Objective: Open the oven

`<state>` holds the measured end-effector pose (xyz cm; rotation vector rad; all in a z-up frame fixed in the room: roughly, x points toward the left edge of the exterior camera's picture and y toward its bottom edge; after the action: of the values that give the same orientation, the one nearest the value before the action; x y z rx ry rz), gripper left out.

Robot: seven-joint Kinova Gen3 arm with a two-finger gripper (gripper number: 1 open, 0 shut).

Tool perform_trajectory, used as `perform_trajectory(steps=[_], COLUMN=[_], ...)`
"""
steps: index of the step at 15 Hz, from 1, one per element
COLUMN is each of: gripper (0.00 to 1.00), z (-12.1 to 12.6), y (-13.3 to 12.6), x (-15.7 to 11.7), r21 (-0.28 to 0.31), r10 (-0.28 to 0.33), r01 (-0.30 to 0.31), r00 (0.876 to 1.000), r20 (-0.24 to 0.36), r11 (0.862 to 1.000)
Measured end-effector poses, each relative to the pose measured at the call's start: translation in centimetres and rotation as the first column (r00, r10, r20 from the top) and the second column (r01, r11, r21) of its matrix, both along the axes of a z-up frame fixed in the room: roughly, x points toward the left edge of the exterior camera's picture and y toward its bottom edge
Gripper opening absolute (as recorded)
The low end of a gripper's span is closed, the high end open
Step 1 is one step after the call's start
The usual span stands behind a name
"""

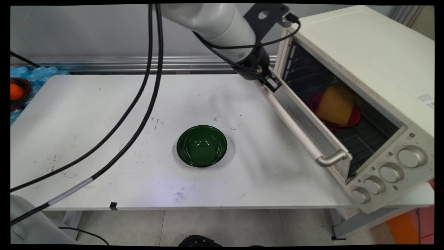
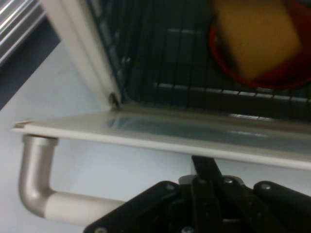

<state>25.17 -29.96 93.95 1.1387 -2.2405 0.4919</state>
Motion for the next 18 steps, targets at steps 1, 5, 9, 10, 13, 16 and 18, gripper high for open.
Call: perform_trajectory(steps=[1,5,9,10,13,16,18], gripper=[0.00,0.00,0.00,0.00,0.00,0.00,0.00], z=[-0.2,-1.2,-2.2,-2.5,-3.6,-4.7,-5.2], y=[0.1,0.7,0.9,0.9,1.1,1.2,1.3], x=[0.2,1.2,1.9,2.1,2.6,3.3,3.7], r21=[0.005,0.021,0.032,0.036,0.049,0.058,0.061], r10=[0.002,0.008,-0.010,-0.018,-0.047,-0.081,-0.097], r01=[-0.002,-0.008,0.008,0.016,0.045,0.078,0.093], r00=[1.000,1.000,0.999,0.999,0.997,0.995,0.993], r20=[0.004,0.022,0.037,0.042,0.054,0.064,0.066], r11=[1.000,1.000,0.999,0.999,0.998,0.995,0.994])
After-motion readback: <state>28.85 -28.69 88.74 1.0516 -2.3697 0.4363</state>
